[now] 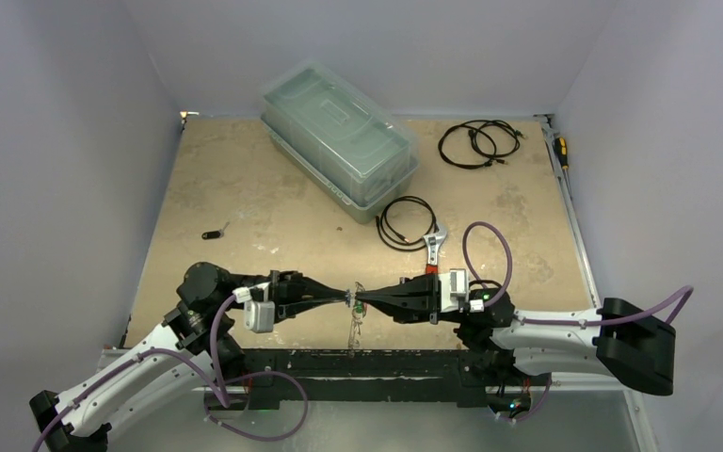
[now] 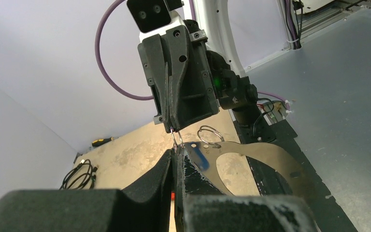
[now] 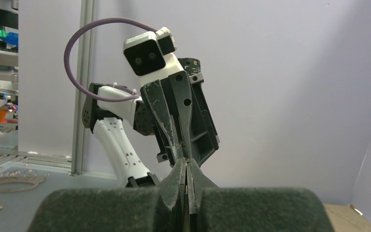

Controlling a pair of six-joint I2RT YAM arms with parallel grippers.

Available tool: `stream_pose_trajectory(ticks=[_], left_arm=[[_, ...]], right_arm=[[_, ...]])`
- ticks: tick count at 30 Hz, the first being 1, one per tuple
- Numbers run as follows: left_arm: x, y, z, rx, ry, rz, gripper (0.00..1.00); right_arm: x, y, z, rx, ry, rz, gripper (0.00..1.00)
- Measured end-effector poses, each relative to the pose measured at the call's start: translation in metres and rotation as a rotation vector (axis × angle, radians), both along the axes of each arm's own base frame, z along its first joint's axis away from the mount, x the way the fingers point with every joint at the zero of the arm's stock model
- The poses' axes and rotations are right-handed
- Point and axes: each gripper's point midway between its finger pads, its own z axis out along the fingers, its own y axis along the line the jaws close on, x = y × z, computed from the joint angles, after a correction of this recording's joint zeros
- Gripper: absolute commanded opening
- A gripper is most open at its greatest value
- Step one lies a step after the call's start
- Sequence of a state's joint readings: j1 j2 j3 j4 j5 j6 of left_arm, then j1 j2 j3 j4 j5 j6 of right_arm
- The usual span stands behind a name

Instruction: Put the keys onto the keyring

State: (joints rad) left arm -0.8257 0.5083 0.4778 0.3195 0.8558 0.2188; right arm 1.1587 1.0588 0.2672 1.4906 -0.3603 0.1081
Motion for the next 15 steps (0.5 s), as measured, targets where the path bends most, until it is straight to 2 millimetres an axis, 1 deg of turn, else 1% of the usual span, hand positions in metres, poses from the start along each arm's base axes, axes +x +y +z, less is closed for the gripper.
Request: stream_pose_trajectory(ticks=[7,15], left_arm=[[-0.0005,-0.0003,-0.0007,0.003,0.001,-0.005,0.0],[-0.0003,-0.0007,-0.001,0.004,0.001,-0.005,0.0]], right_arm=[[0.0,0.0,0.0002,0.0,-0.001,0.001,0.0],[-0.0009,0.0004,0.0049,0.009,-0.01,0.005,0.0]])
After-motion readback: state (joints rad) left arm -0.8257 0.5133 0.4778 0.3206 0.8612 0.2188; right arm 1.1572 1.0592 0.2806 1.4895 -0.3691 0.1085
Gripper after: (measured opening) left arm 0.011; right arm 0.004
